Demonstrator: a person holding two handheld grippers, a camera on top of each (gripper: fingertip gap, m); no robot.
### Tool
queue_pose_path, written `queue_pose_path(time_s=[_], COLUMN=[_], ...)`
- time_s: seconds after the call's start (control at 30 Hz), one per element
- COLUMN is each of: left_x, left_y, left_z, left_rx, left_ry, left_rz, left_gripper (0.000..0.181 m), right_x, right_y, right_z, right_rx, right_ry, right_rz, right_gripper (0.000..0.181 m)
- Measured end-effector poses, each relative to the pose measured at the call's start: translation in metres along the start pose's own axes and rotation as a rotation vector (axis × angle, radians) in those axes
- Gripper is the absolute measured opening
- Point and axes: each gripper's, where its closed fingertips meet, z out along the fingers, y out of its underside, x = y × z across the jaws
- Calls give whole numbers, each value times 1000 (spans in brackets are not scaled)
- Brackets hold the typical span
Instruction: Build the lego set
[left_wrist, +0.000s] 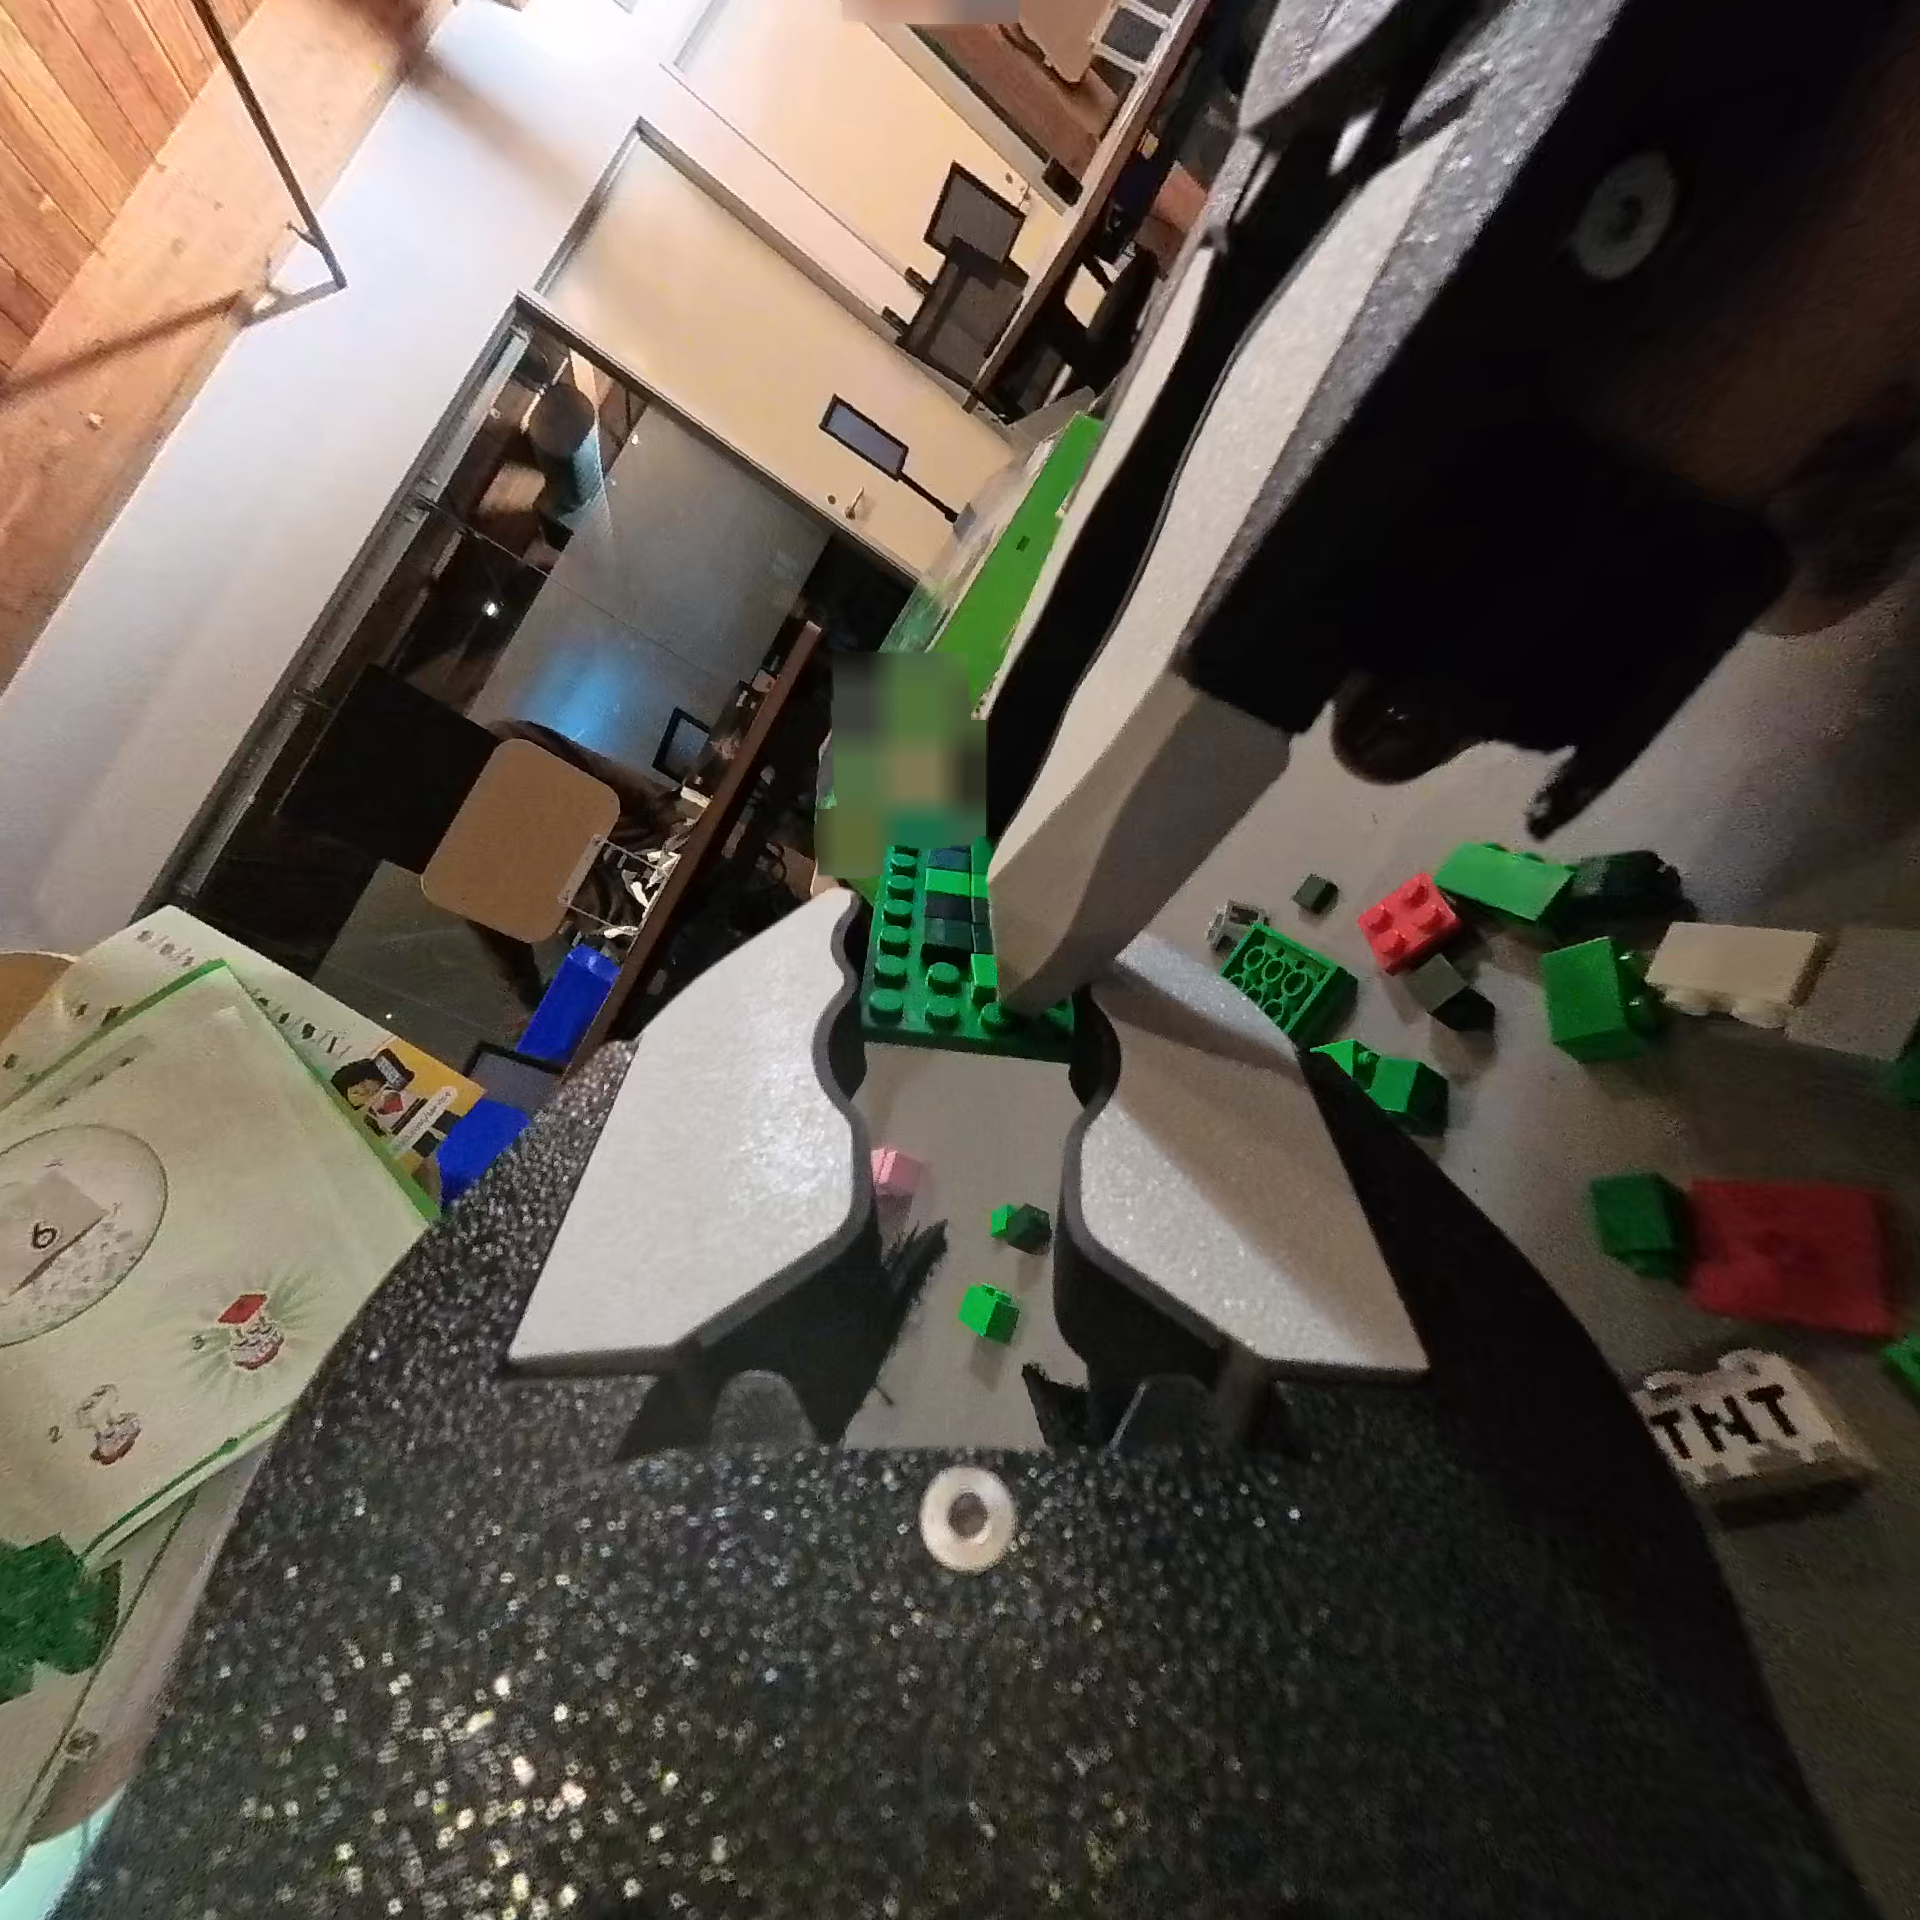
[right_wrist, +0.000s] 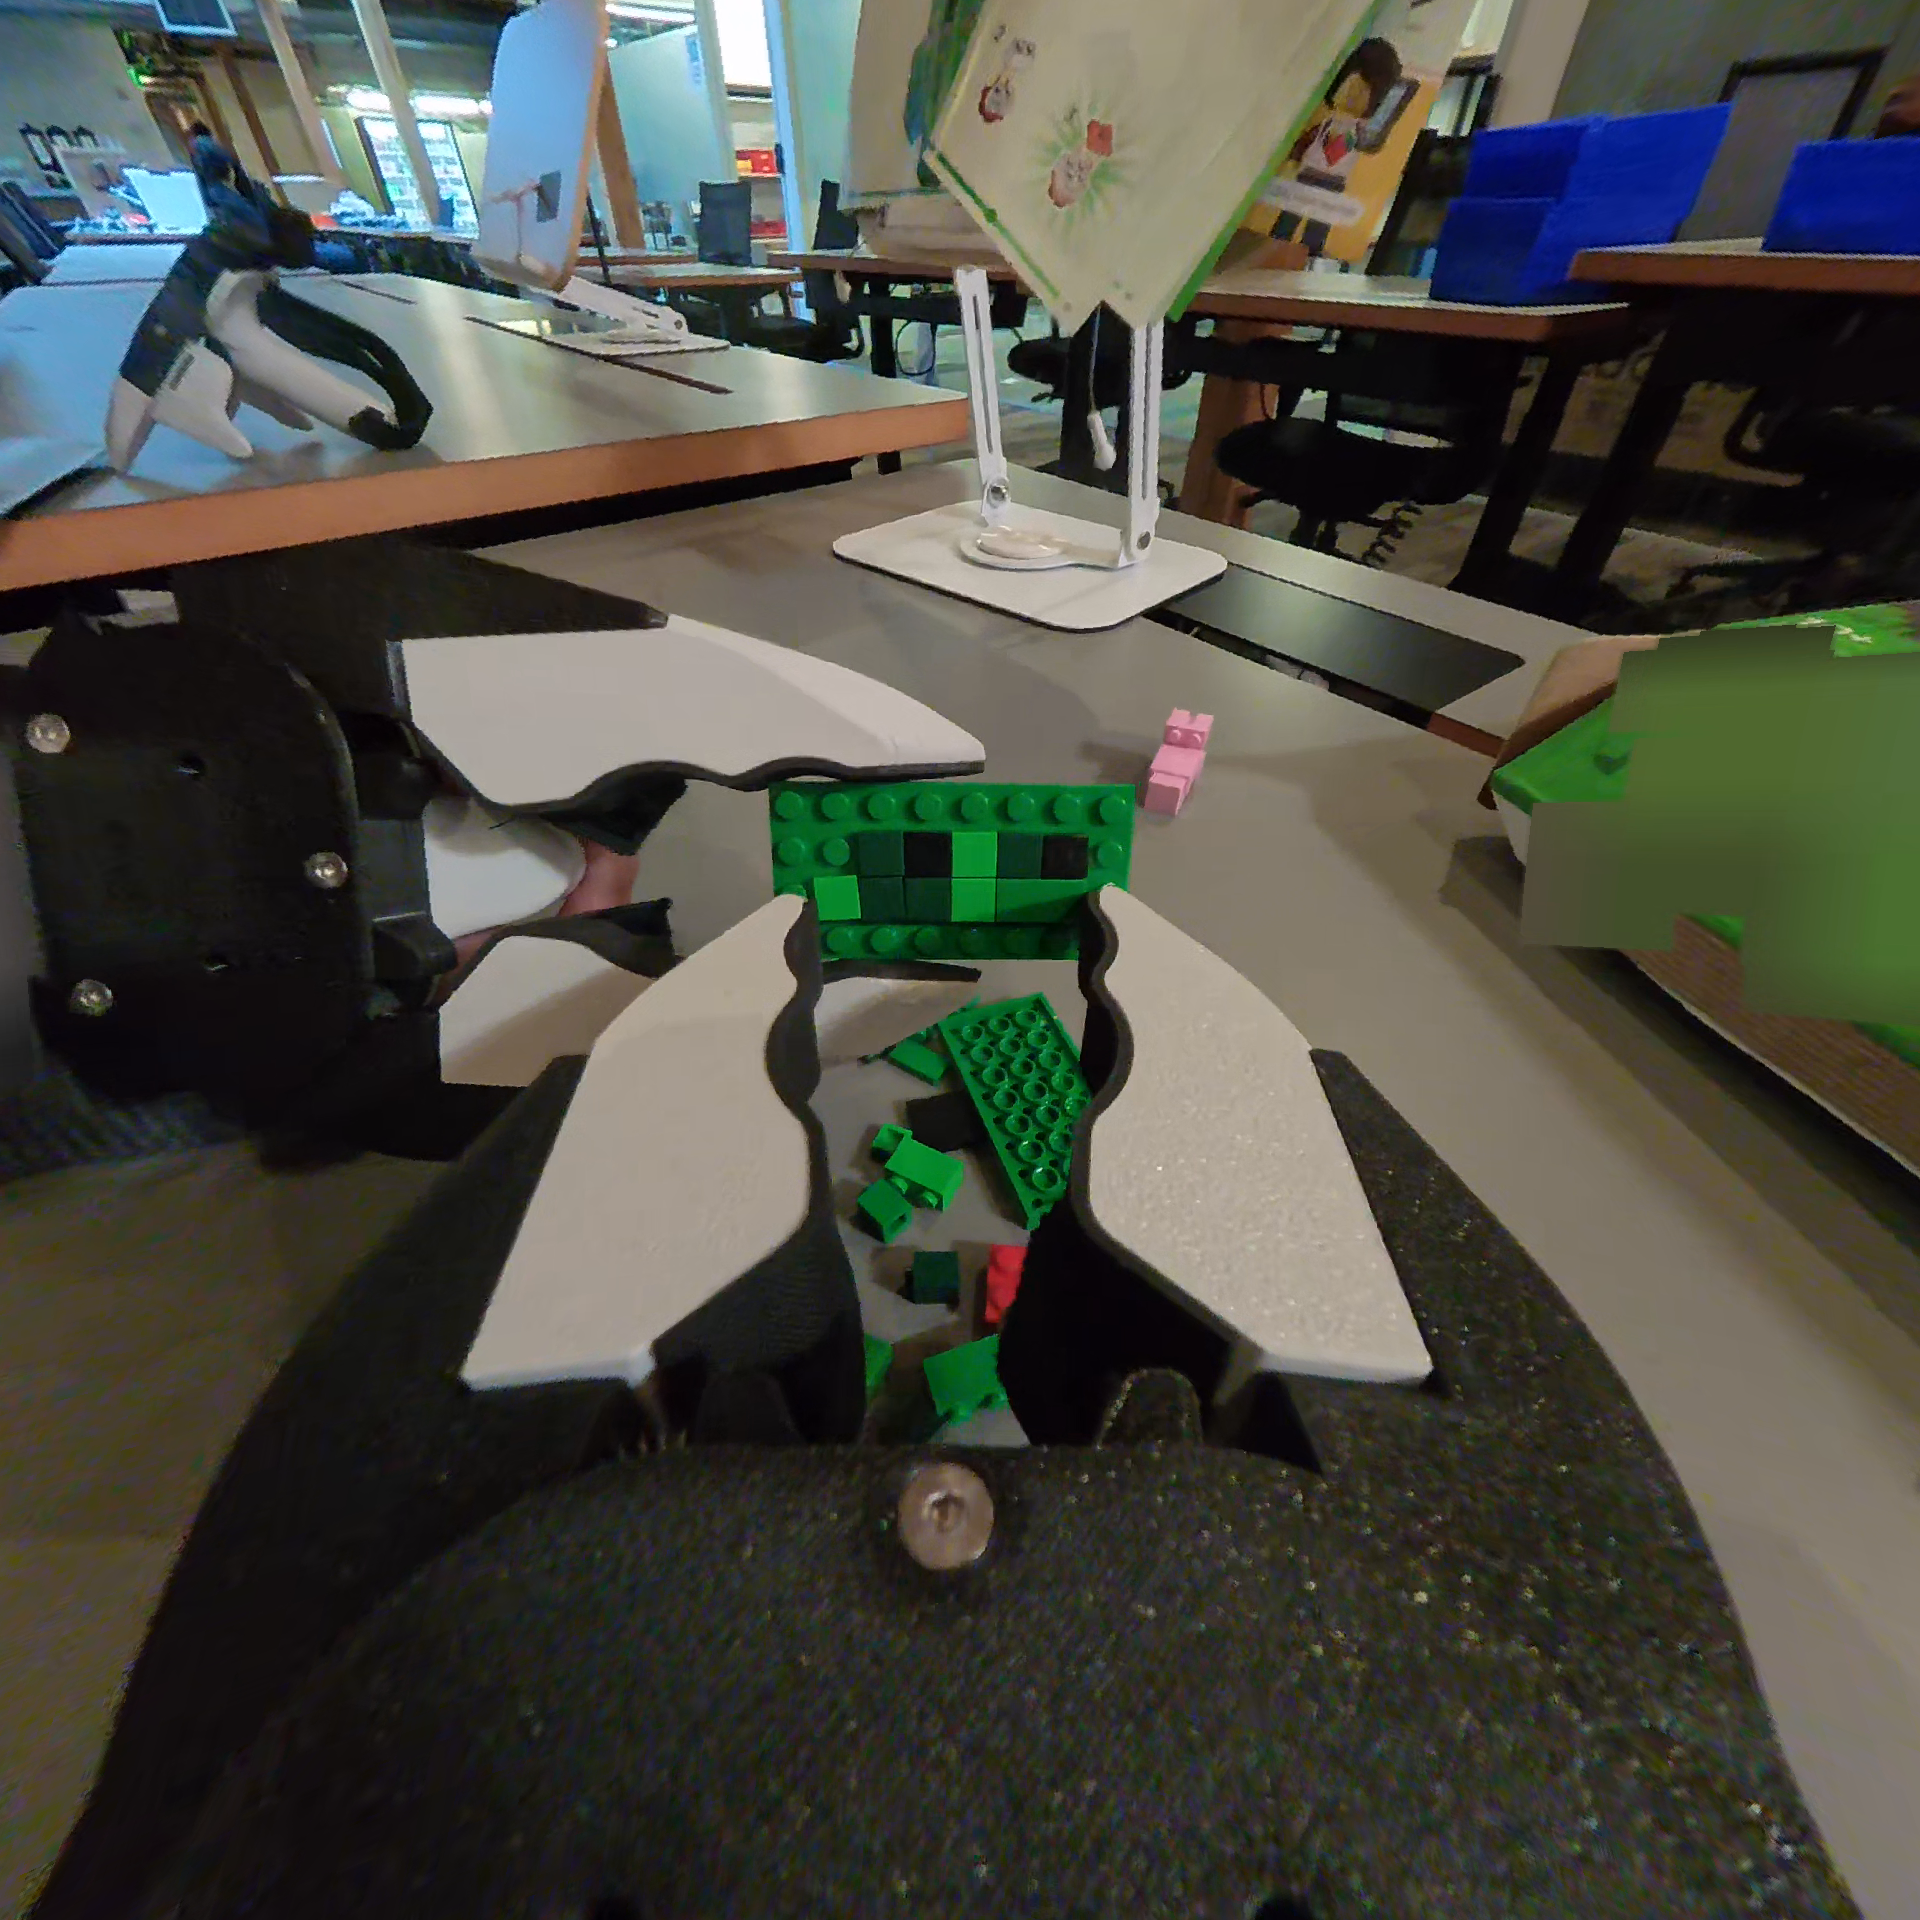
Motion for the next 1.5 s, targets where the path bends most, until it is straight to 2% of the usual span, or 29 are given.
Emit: queue_pose_path(time_s=[0.3,0.67,0.7,0.73,0.8,0.83,0.87,1.1,1.23,1.37,1.5], left_x=[-1,6,9,8,8,10,11,13,7,-17,-43], left_y=[-8,-13,-12,-11,-10,-11,-13,-9,-9,7,20], left_z=[-4,-5,-4,-3,-4,-5,-6,-2,-4,-7,-13], left_rx=[37,101,93,87,107,113,118,79,72,29,37], left_ry=[-2,70,90,88,115,129,125,104,91,24,-24], left_rz=[-6,-37,-39,-60,-105,-110,-99,-72,-104,-204,-369], left_gripper=[35,33,33,32,32,17,11,11,16,11,15], right_x=[-3,-9,-18,-22,-25,-26,-26,-20,-2,16,28], right_y=[-3,3,2,1,-1,-2,-6,-1,-2,1,2], right_z=[-4,-6,-7,-6,-6,-7,-8,-7,-8,-10,-12], right_rx=[2,-18,-13,-11,-1,2,17,-13,-8,-2,5], right_ry=[-29,-183,-250,-263,-268,-270,-275,-229,-160,-92,-31], right_rz=[-3,137,140,162,127,118,126,104,163,208,217], right_gripper=[47,45,21,7,0,0,0,5,43,44,43])
